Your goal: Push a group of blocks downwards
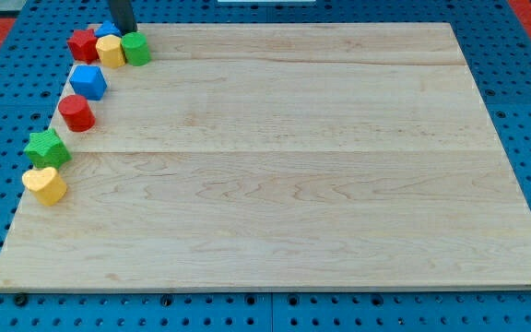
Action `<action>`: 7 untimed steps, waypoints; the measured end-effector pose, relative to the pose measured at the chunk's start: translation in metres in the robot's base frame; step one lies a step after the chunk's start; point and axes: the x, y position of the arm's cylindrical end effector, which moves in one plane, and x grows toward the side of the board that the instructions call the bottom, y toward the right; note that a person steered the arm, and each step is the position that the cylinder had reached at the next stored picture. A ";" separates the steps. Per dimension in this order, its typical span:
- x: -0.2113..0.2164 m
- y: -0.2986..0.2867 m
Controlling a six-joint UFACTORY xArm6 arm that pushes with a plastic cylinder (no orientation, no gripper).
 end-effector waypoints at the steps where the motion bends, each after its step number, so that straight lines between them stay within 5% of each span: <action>1: 0.005 0.007; 4: 0.038 0.003; 7: -0.014 0.042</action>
